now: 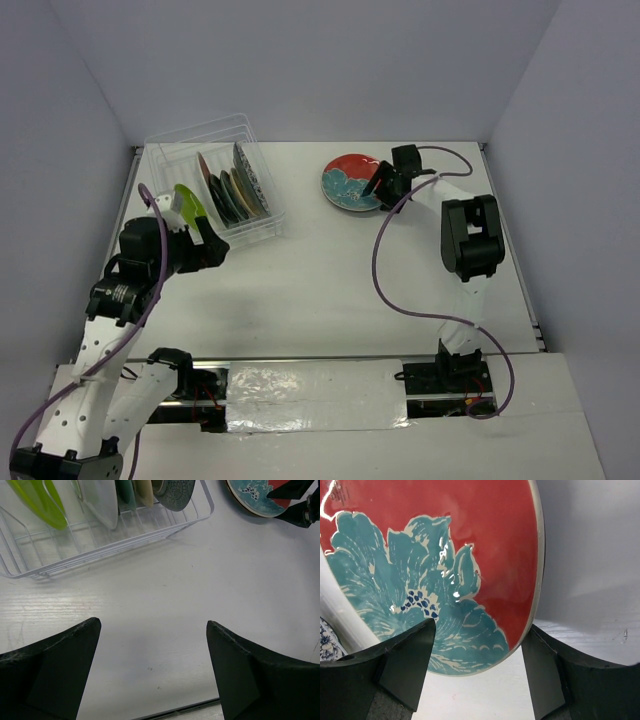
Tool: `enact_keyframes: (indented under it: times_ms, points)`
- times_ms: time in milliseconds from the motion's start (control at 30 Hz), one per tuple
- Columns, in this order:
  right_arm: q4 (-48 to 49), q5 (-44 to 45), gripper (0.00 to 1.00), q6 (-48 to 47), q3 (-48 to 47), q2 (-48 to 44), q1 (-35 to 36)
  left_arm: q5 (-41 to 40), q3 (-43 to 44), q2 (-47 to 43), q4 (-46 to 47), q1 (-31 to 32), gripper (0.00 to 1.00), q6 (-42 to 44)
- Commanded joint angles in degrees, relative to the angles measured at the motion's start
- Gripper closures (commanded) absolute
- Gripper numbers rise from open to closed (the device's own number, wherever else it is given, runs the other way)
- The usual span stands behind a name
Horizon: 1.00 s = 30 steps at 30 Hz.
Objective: Unload the plates from the dish rack
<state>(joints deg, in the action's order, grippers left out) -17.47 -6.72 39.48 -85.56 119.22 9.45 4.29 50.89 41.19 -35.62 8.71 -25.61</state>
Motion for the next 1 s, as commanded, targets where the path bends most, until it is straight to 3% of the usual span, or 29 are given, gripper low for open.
enact_keyframes:
  times_ms: [0,167,300,400,500,600,967]
  points:
    - [4.2,-1.5,0.24,0.5,2.1,-5.4,0.3,-2.3,1.6,1.3,2.8,-0.1,0.00,-0.9]
    - [6.7,-0.3,0.20,-2.0,14.6,-17.6,0.3,-10.3,10.0,9.9,1.4,-0.1,0.00,-5.7]
    - [12.7,-6.0,0.20,-6.2,26.6,-29.5,0.3,-18.0,18.3,21.2,0.6,-0.2,0.05,-7.1]
    - [8.8,-8.4,0.20,-12.0,30.1,-37.5,2.3,-20.9,27.4,28.0,-2.3,-0.1,0.12,-6.5]
    - [6.0,-9.2,0.20,-14.3,33.6,-45.4,3.7,-27.8,37.1,39.8,-8.7,0.5,0.15,-5.9]
    - [5.3,-10.1,0.20,-14.9,37.7,-51.9,4.9,-35.0,43.3,45.4,-11.8,1.2,0.19,-6.1]
    - [6.0,-13.6,0.20,-14.7,43.8,-59.2,7.4,-39.0,58.3,63.1,-17.0,2.6,0.35,-4.0]
